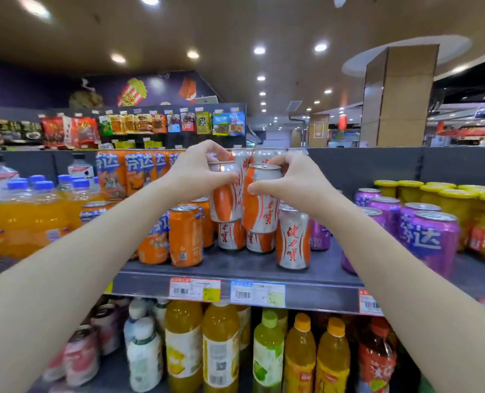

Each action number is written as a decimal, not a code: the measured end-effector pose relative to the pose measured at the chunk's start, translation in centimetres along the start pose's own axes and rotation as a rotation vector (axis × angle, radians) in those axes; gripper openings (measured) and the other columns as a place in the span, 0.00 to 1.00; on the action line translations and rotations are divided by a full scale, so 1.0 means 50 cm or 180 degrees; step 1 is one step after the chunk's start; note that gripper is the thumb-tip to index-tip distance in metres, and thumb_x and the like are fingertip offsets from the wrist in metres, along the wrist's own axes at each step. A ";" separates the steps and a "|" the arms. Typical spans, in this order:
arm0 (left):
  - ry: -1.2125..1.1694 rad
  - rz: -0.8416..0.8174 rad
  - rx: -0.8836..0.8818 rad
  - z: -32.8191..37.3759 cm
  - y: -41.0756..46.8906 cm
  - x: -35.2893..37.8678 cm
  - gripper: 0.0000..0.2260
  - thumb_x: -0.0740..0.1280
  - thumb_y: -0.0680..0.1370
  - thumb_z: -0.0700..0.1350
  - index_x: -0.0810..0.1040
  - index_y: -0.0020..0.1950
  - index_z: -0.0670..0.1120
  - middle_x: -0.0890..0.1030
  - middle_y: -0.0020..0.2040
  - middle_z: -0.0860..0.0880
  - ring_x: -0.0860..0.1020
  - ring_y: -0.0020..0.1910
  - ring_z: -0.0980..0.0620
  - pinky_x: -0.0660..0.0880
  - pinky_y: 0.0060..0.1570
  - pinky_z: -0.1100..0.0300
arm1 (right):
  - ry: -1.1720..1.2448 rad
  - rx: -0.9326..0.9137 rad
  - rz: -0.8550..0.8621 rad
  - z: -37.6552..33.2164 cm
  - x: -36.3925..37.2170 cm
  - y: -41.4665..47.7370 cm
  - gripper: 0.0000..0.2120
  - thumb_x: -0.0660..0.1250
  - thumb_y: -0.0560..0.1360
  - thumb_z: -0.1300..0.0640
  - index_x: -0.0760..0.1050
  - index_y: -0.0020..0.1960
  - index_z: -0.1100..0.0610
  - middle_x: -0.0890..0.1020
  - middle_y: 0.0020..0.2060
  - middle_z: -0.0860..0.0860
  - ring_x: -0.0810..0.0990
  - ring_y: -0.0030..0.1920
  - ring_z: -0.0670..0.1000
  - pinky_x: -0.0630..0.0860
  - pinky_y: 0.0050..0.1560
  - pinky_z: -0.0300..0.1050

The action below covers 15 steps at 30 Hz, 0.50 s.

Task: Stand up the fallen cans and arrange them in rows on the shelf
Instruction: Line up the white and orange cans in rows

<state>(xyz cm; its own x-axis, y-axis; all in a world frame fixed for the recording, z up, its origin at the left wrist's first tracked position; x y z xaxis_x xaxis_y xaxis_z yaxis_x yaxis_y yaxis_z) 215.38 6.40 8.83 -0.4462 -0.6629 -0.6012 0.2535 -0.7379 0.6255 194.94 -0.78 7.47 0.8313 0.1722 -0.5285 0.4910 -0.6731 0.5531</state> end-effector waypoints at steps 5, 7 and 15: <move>-0.0087 -0.0186 -0.0036 -0.035 -0.035 0.005 0.21 0.77 0.72 0.57 0.77 0.62 0.58 0.79 0.55 0.54 0.79 0.52 0.57 0.76 0.44 0.61 | -0.0348 0.0060 -0.0150 0.024 0.032 -0.006 0.35 0.82 0.64 0.45 0.74 0.66 0.53 0.79 0.54 0.45 0.79 0.53 0.46 0.75 0.46 0.39; -0.0087 -0.0296 -0.0007 -0.044 -0.051 0.016 0.22 0.78 0.71 0.58 0.77 0.62 0.58 0.80 0.55 0.54 0.80 0.52 0.57 0.79 0.49 0.59 | -0.0579 0.0099 -0.0199 0.033 0.042 -0.008 0.37 0.82 0.60 0.40 0.76 0.64 0.51 0.80 0.54 0.45 0.79 0.55 0.47 0.78 0.54 0.46; 0.0399 -0.0835 0.0171 -0.062 -0.069 0.043 0.27 0.77 0.71 0.59 0.73 0.68 0.59 0.79 0.57 0.53 0.78 0.53 0.59 0.74 0.47 0.64 | -0.1710 0.0021 -0.0069 0.046 0.070 -0.014 0.36 0.74 0.62 0.29 0.78 0.63 0.49 0.78 0.52 0.42 0.72 0.53 0.48 0.60 0.60 0.52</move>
<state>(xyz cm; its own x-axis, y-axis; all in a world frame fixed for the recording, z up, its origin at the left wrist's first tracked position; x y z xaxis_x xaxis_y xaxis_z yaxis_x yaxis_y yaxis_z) 216.20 7.11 3.85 -0.3801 -0.4634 -0.8005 0.0964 -0.8806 0.4640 196.93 -1.37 3.75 0.5697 -0.2053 -0.7958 0.5035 -0.6782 0.5354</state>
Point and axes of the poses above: each hand's wrist, its own y-axis towards the middle knuckle, its own x-axis out of the palm, z = x × y, the point moved 2 cm from there along y, towards the middle knuckle
